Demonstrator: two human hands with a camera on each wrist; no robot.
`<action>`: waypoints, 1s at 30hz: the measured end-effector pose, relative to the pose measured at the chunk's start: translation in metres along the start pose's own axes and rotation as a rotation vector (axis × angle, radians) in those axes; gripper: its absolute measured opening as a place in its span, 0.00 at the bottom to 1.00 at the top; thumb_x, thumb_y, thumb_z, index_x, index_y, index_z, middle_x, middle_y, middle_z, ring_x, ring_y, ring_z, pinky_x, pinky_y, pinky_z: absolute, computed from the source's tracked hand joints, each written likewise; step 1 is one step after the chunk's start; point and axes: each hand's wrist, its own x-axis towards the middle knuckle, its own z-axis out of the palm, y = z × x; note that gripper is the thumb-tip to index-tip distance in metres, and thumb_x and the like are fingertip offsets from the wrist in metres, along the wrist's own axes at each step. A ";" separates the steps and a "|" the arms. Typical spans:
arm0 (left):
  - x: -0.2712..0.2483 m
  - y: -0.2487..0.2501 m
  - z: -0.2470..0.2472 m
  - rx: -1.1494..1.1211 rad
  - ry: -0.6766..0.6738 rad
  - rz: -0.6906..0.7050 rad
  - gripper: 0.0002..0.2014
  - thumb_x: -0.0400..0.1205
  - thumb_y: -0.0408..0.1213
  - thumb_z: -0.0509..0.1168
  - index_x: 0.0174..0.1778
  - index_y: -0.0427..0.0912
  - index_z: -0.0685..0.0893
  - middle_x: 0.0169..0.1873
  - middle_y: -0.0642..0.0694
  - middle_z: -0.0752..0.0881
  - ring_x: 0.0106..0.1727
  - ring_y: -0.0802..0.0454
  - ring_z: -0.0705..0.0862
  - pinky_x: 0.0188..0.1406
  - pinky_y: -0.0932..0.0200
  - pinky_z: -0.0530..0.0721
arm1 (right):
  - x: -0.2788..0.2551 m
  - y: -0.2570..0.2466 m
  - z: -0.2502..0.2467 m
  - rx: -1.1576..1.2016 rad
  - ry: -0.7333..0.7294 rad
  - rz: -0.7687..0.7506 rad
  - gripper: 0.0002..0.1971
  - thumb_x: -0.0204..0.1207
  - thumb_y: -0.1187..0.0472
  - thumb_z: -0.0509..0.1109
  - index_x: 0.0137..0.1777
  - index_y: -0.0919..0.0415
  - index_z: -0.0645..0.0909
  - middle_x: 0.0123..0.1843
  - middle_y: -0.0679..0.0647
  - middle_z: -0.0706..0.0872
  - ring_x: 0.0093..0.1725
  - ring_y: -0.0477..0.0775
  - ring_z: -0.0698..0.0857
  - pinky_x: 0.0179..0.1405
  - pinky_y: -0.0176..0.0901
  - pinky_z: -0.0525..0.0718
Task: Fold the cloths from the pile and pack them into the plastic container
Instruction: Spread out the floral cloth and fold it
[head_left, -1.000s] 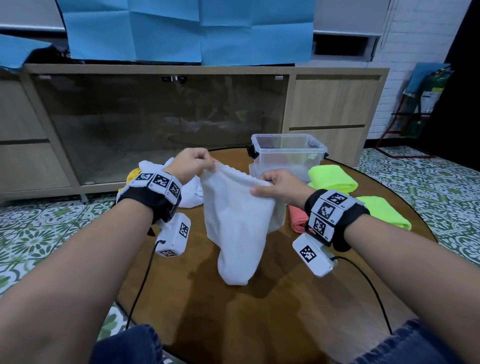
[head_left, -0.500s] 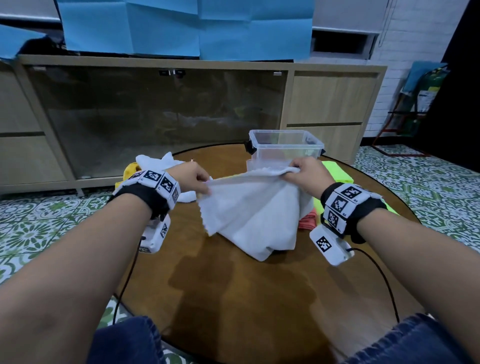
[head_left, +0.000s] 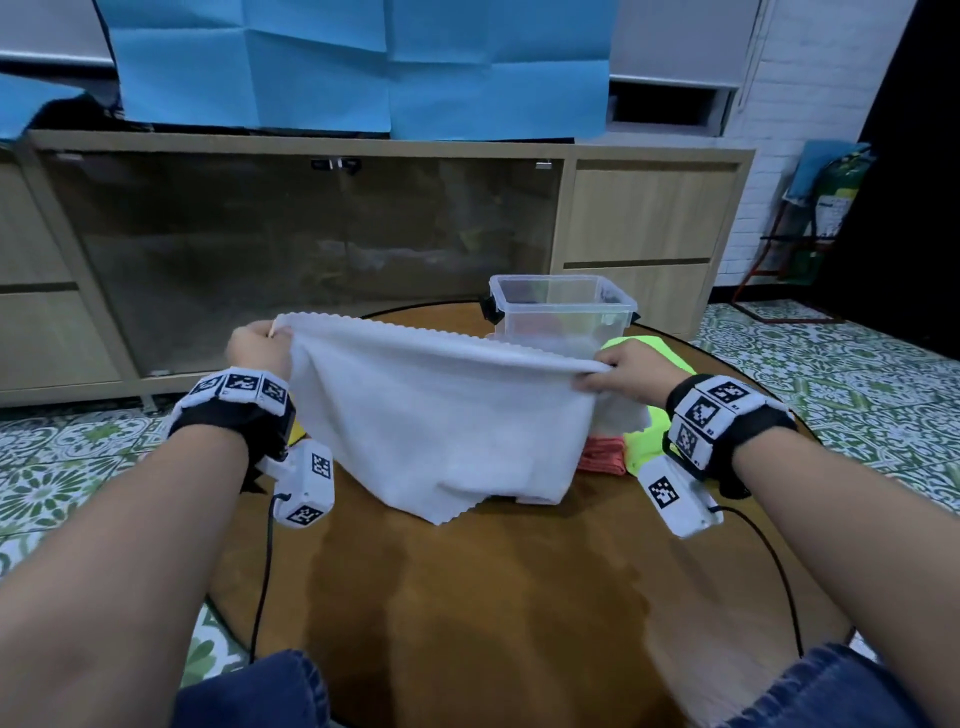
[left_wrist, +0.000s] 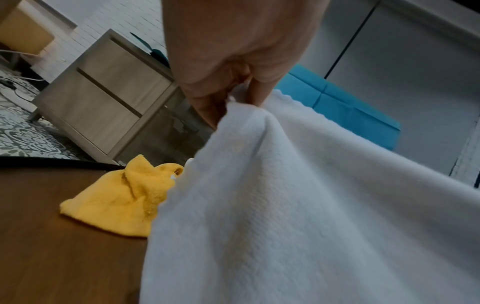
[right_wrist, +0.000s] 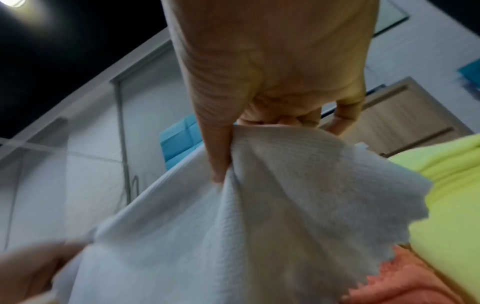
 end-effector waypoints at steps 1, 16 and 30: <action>0.000 -0.001 0.001 -0.016 0.018 -0.002 0.15 0.84 0.35 0.57 0.58 0.31 0.85 0.51 0.30 0.85 0.51 0.37 0.82 0.41 0.58 0.69 | 0.000 0.002 -0.001 0.085 0.006 0.000 0.23 0.73 0.55 0.75 0.24 0.57 0.66 0.25 0.51 0.66 0.27 0.49 0.66 0.29 0.43 0.60; 0.018 -0.019 0.018 0.022 0.045 -0.053 0.17 0.85 0.39 0.55 0.61 0.30 0.80 0.56 0.29 0.83 0.48 0.34 0.79 0.41 0.55 0.70 | 0.020 0.052 -0.005 0.327 0.235 0.202 0.14 0.76 0.62 0.72 0.32 0.64 0.73 0.31 0.57 0.74 0.29 0.53 0.72 0.30 0.42 0.70; -0.001 0.020 0.051 0.203 -0.222 0.160 0.14 0.83 0.42 0.60 0.55 0.37 0.84 0.43 0.42 0.83 0.48 0.44 0.79 0.45 0.60 0.70 | 0.022 -0.022 0.015 0.670 0.198 0.072 0.11 0.76 0.70 0.64 0.38 0.53 0.78 0.38 0.54 0.79 0.34 0.50 0.76 0.30 0.39 0.74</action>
